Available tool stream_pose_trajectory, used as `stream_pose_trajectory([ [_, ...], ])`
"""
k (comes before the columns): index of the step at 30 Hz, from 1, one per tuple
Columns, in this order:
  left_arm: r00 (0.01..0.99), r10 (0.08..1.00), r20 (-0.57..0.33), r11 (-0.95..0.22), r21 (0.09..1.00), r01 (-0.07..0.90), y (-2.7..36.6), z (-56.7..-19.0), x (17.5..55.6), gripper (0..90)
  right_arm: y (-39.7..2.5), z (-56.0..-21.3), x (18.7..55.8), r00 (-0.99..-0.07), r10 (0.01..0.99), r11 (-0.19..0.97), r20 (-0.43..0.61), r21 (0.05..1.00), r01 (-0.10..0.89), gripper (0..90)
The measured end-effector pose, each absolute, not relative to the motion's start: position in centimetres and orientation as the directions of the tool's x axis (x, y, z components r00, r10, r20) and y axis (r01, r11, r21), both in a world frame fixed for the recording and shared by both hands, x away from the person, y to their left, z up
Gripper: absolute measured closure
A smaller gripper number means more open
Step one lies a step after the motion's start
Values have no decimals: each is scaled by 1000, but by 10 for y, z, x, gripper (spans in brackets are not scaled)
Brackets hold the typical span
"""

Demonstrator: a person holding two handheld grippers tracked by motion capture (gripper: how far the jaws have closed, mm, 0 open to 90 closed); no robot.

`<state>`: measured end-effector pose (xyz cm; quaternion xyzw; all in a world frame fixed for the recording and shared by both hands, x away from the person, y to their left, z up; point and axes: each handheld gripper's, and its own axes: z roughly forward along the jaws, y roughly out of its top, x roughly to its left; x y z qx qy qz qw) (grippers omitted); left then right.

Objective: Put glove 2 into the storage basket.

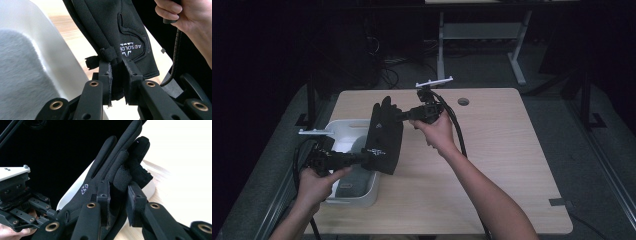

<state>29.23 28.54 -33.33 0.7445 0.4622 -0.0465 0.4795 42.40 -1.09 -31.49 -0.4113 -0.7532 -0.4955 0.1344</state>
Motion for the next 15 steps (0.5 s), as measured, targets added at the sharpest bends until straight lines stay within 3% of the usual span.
stream_pose_trajectory([
  [15, 531, 676, -512, -81, 664, 743, 316, -335, 286, 788, 20, -320, 428, -637, 450, 191, 626, 629, 753, 744],
])
